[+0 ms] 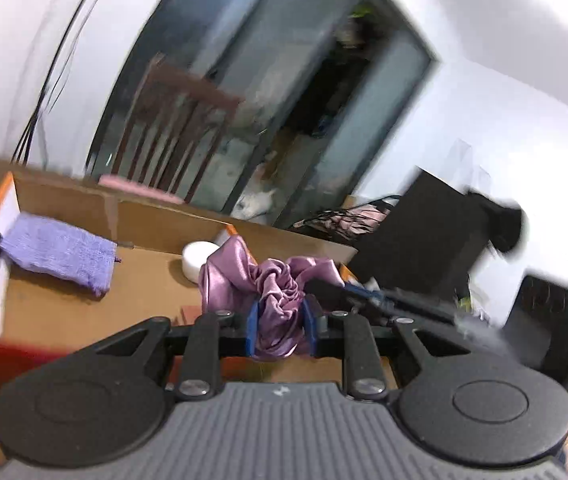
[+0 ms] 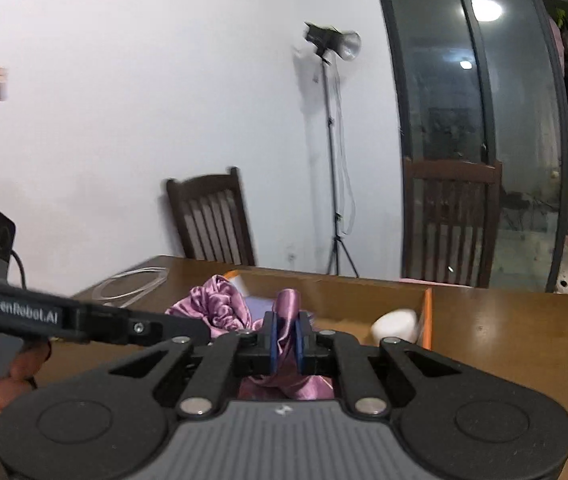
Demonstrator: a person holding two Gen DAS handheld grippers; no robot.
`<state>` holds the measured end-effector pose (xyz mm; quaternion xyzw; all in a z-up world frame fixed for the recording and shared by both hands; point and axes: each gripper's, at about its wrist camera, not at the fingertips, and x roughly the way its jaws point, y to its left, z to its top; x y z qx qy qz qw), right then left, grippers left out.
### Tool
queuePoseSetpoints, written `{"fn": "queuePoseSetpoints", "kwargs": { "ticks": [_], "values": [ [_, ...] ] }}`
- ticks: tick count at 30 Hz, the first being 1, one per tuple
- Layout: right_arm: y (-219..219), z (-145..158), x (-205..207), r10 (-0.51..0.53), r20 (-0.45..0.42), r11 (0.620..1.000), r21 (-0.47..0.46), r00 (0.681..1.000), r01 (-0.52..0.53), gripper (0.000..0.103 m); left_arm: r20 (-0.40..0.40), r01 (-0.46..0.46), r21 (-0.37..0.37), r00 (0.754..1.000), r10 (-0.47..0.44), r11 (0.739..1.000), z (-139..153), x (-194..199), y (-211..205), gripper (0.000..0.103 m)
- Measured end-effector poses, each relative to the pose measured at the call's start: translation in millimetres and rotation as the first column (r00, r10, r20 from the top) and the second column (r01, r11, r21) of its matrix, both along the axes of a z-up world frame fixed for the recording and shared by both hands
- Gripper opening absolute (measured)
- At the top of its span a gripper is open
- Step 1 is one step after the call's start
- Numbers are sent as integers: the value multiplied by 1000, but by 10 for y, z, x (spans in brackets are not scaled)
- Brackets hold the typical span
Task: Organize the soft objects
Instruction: 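Lift the scrunchie with both grippers and carry it into the box, then open both grippers to drop the scrunchie inside the box, then move both grippers back toward the pile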
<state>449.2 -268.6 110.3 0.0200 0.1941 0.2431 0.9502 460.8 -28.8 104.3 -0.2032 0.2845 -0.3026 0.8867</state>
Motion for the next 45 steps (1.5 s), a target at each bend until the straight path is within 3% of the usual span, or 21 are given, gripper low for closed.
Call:
{"fn": "queuePoseSetpoints", "kwargs": {
  "ticks": [2, 4, 10, 12, 15, 18, 20, 26, 27, 33, 40, 45],
  "values": [
    [-38, -52, 419, -26, -45, 1000, 15, 999, 27, 9, -38, 29, -1, 999, -29, 1000, -31, 377, -106, 23],
    [-50, -140, 808, -64, -88, 998, -4, 994, 64, 9, -69, 22, 43, 997, -19, 999, -117, 735, -234, 23],
    [40, -479, 1582, -156, -198, 981, -144, 968, 129, 9, -197, -63, 135, 976, 89, 989, -581, 1323, -400, 26],
    [116, -584, 1727, -169, -240, 969, -217, 956, 116, 9, -217, -50, 166, 972, 86, 985, -672, 1378, -428, 33],
    [195, -731, 1840, -188, -282, 953, -285, 941, 105, 18, -185, -24, 250, 980, 72, 968, -703, 1282, -444, 41],
    [219, -748, 1829, -187, -283, 957, -267, 941, 110, 27, -158, -28, 258, 985, 71, 966, -615, 1185, -359, 56],
    [207, -707, 1810, -182, -288, 964, -242, 940, 113, 38, -127, -52, 275, 988, 90, 960, -508, 1109, -292, 73],
    [80, -336, 1518, -178, -218, 972, -190, 960, 137, 48, 27, -121, 339, 993, 119, 933, -31, 738, -144, 78],
    [52, -233, 1431, -176, -203, 975, -174, 963, 141, 54, 52, -135, 339, 991, 124, 931, 67, 646, -102, 79],
    [-119, 284, 811, -183, -97, 973, -159, 978, 166, 65, 215, -218, 384, 966, 142, 897, 484, -95, 123, 87],
    [-120, 610, -108, -135, 36, 982, -130, 990, 138, 81, 339, -284, 418, 930, 142, 863, 547, -1105, 365, 97],
    [-39, 577, -826, -90, 122, 990, -96, 988, 102, 86, 406, -361, 411, 895, 187, 837, 349, -1803, 536, 101]
  ]
}}
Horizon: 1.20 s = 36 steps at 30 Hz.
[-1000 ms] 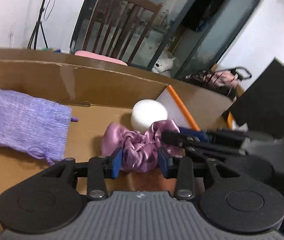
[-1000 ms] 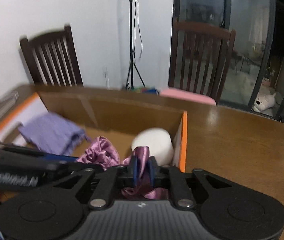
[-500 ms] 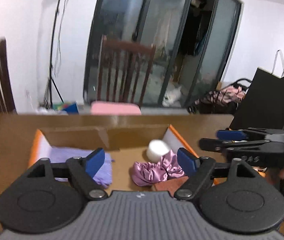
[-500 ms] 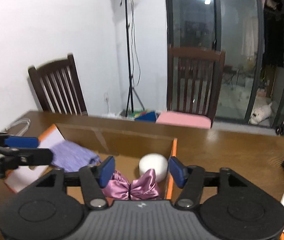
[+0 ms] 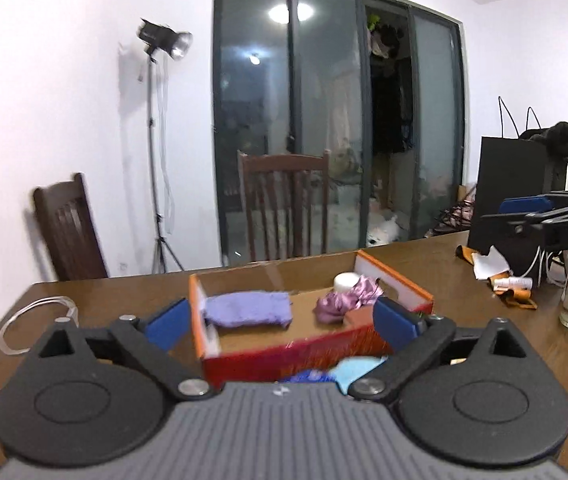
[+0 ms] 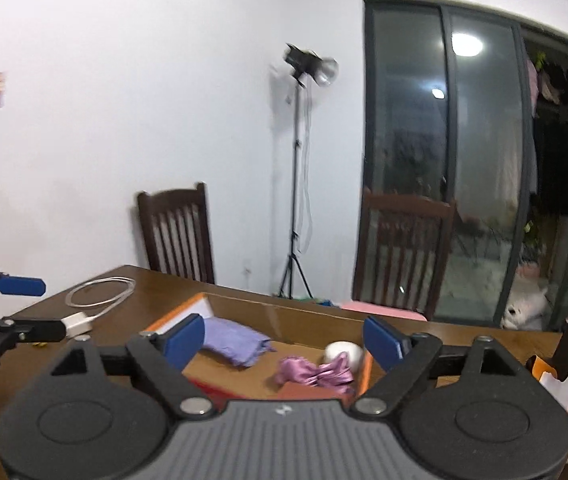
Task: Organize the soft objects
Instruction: 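Move both grippers back toward the pile, then grasp the white foam wedge with the right gripper while the left grasps the clear plastic packet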
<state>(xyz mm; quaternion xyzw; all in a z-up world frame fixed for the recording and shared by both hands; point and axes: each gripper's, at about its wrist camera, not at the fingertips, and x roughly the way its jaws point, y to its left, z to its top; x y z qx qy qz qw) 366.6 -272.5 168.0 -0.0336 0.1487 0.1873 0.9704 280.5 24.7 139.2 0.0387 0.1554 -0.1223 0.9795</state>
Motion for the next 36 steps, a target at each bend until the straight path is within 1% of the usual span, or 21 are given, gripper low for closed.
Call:
{"fn": "queuePoseSetpoints", "kwargs": {
  "ticks": [2, 4, 5, 7, 10, 12, 15, 17, 22, 23, 25, 29, 32, 35, 36],
  "values": [
    [31, -119, -292, 14, 48, 1000, 10, 999, -15, 87, 7, -17, -9, 1000, 17, 1000, -120, -237, 74, 101],
    [53, -251, -556, 0, 92, 1000, 13, 996, -1, 92, 4, -12, -30, 1000, 12, 999, -305, -502, 124, 103],
    [77, -345, -680, -3, 105, 1000, 5, 994, 2, 92, -1, -4, -41, 1000, 4, 999, -397, -619, 144, 103],
    [116, -530, -891, -5, 114, 1000, -9, 993, 6, 93, -30, -19, -57, 999, 17, 998, -546, -795, 202, 103],
    [208, -775, -1148, 3, 92, 1000, -29, 996, 0, 93, -60, -62, -71, 997, 58, 996, -731, -1010, 233, 103],
    [228, -936, -1276, 14, 65, 1000, -24, 998, -13, 93, -96, -59, -76, 994, 52, 995, -814, -1097, 238, 103],
    [257, -1139, -1436, 31, 21, 999, -38, 999, -30, 93, -121, -43, -45, 992, 38, 998, -888, -1127, 237, 103],
    [255, -1225, -1518, 41, -9, 998, -44, 999, -41, 93, -131, -53, -41, 990, 47, 998, -938, -1125, 258, 103],
    [265, -1308, -1549, 31, -37, 999, -32, 999, -32, 92, -177, -83, -61, 982, 71, 995, -1012, -903, 211, 103],
    [271, -1302, -1535, 42, -47, 999, -20, 998, -43, 91, -187, -89, -60, 979, 76, 994, -1040, -866, 206, 102],
    [327, -1305, -1486, 80, -70, 997, 12, 994, -80, 90, -205, -105, -63, 975, 90, 993, -1090, -786, 220, 102],
    [588, -1370, -1387, 165, -109, 986, 19, 980, -164, 89, -232, -157, -60, 963, 139, 986, -1151, -690, 359, 102],
    [860, -1440, -1218, 214, -182, 977, 27, 960, -213, 89, -236, -193, -43, 955, 178, 980, -1172, -658, 485, 102],
    [1183, -1567, -1005, 225, -271, 972, -10, 936, -236, 81, -248, -221, -37, 947, 205, 975, -1190, -605, 592, 102],
    [1260, -1603, -943, 233, -286, 969, -14, 929, -247, 75, -252, -226, -36, 945, 210, 974, -1194, -574, 619, 102]
  ]
}}
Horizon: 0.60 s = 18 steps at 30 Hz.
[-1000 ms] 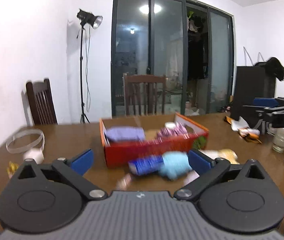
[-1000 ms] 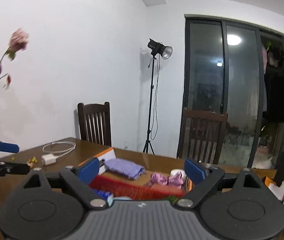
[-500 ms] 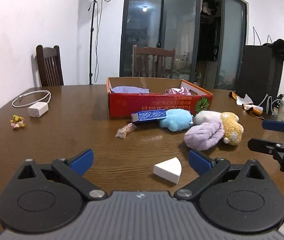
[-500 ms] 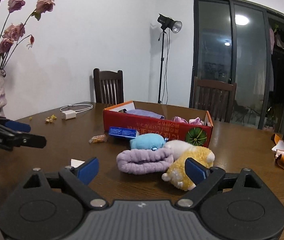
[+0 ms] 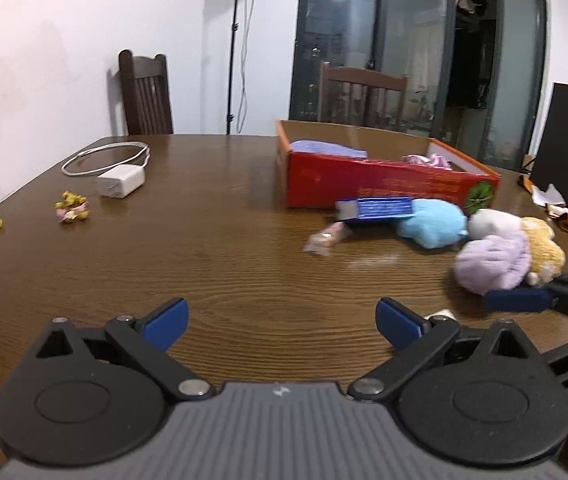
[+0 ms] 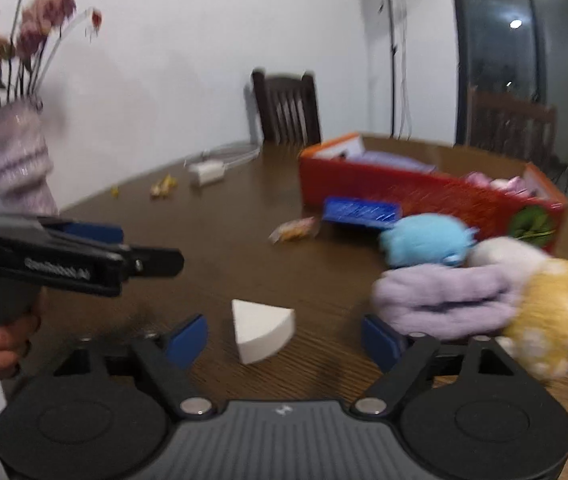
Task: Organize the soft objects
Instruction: 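Grasp the white foam wedge with the right gripper while the left grasps the clear plastic packet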
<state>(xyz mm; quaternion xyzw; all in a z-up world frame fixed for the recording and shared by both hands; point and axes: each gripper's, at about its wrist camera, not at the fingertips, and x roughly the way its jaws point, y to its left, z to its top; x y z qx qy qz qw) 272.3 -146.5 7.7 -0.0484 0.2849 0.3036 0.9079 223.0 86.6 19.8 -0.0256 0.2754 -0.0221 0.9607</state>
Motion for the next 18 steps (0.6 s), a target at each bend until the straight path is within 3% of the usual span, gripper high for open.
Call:
{"fn": "queuePoseSetpoints", "kwargs": {
  "ticks": [2, 4, 6, 9, 11, 14, 18],
  "values": [
    [111, -57, 94, 16, -31, 1000, -6, 999, -17, 64, -4, -5, -3, 1000, 5, 1000, -12, 75, 27, 102],
    [195, -96, 183, 41, -70, 999, -15, 997, -43, 32, -4, -5, -8, 1000, 5, 1000, -23, 162, 12, 102],
    [222, -71, 186, 43, -42, 998, -41, 998, -45, 32, 6, 21, -16, 1000, -21, 1000, -28, 291, -48, 99],
    [75, 25, 222, 34, -28, 999, -3, 999, -34, 31, 37, 87, -9, 996, -86, 996, 1, 547, -169, 86],
    [-84, 124, 253, -5, -2, 1000, 16, 1000, 5, 31, 21, 122, -19, 992, -121, 992, -8, 811, -237, 63],
    [-344, 243, 291, -79, 31, 996, 42, 996, 77, 32, -20, 155, -46, 988, -156, 987, -78, 1139, -296, 53],
    [-610, 272, 251, -150, 38, 988, 51, 988, 148, 32, -38, 188, 6, 982, -188, 982, -145, 1338, -376, 47]
  ]
}}
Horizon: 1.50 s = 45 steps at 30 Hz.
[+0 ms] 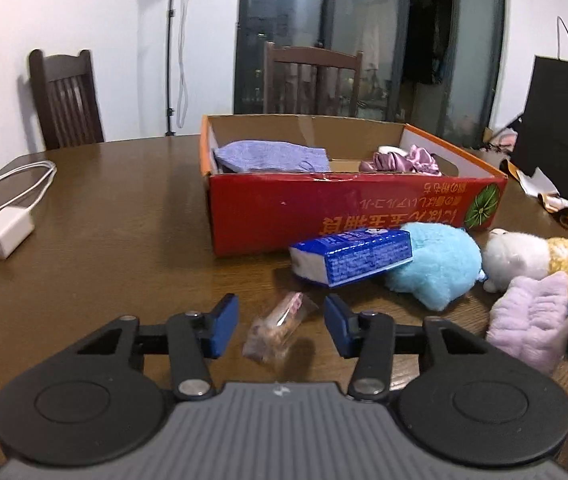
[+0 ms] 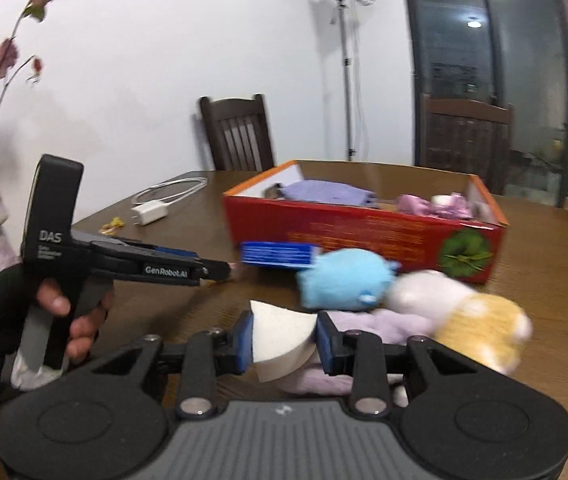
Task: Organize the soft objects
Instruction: 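Grasp the white foam wedge with the right gripper while the left grasps the clear plastic packet, then carry the wedge and the packet with both grippers into the box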
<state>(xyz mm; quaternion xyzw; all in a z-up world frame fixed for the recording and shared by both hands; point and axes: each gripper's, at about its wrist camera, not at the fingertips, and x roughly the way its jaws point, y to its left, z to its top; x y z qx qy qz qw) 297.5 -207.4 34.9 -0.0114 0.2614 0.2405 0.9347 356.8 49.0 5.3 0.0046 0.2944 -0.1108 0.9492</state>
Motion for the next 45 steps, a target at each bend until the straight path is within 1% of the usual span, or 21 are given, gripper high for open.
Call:
{"fn": "queuePoseSetpoints", "kwargs": {
  "ticks": [1, 4, 6, 7, 9, 11, 15, 18, 22, 27, 30, 32, 34, 36, 38, 39, 41, 43, 44, 45],
  "values": [
    [-48, -3, -16, -14, -2, 1000, 4, 1000, 14, 32, -12, -1, -6, 1000, 1, 1000, -18, 31, 4, 44],
    [-149, -18, -53, -45, -7, 999, 10, 999, 45, 32, -38, 11, -25, 999, -12, 1000, -71, 56, 29, 25],
    [-185, -24, -56, -57, -7, 998, 13, 998, 58, 32, -25, 21, -46, 999, -22, 999, -59, 3, 31, 20],
    [-196, -18, -63, -62, -6, 998, 17, 998, 62, 32, -22, 20, -46, 1000, -21, 999, -49, -41, 20, 16],
    [-189, 0, -86, -53, -2, 998, 20, 999, 53, 32, -10, 25, -40, 1000, -25, 999, -39, -179, -7, 16],
    [-172, 27, -147, -41, 13, 999, 19, 999, 41, 32, -5, 21, -52, 1000, -21, 998, -38, -348, -16, 15],
    [-170, 56, -266, -28, 24, 999, 23, 999, 27, 32, 0, 17, -110, 1000, -18, 994, -7, -815, -45, 15],
    [-167, 61, -352, -25, 25, 999, 26, 999, 25, 32, 25, 38, -144, 999, -34, 989, 89, -1133, -80, 15],
    [-153, 69, -471, -13, 32, 999, 33, 999, 12, 32, 71, 57, -143, 996, -47, 988, 256, -1323, -126, 15],
    [-171, 101, -540, -7, 53, 999, 35, 999, 5, 32, 111, 93, -193, 991, -73, 977, 445, -1279, -157, 15],
    [-243, 155, -470, -19, 66, 999, 45, 998, 16, 32, 141, 118, -187, 986, -92, 975, 576, -1121, -199, 15],
    [-304, 227, -344, -24, 85, 998, 54, 996, 20, 32, 162, 136, -189, 981, -105, 973, 682, -931, -216, 15],
    [-352, 303, -164, -25, 107, 998, 54, 994, 20, 32, 173, 160, -207, 977, -125, 965, 788, -665, -214, 15],
    [-382, 397, 97, -32, 119, 999, 42, 992, 27, 32, 176, 178, -206, 974, -142, 962, 892, -312, -249, 15],
    [-400, 510, 475, -25, 115, 999, 38, 993, 20, 32, 165, 191, -198, 973, -160, 961, 984, 108, -304, 15],
    [-401, 567, 692, -29, 109, 999, 37, 994, 25, 32, 148, 193, -197, 975, -165, 961, 1009, 306, -339, 15],
    [-383, 660, 1235, -31, 76, 999, 33, 997, 29, 32, 93, 202, -202, 978, -186, 958, 1051, 836, -429, 15],
    [-343, 663, 1786, -64, 47, 998, 28, 997, 63, 32, 48, 180, -182, 984, -174, 967, 1043, 1315, -535, 15],
    [-316, 632, 2040, -81, 29, 997, 17, 996, 81, 32, 25, 154, -172, 988, -152, 973, 1026, 1516, -574, 15],
    [-286, 590, 2301, -102, 1, 995, 2, 995, 102, 32, 6, 131, -146, 991, -131, 981, 991, 1772, -633, 15]
  ]
}}
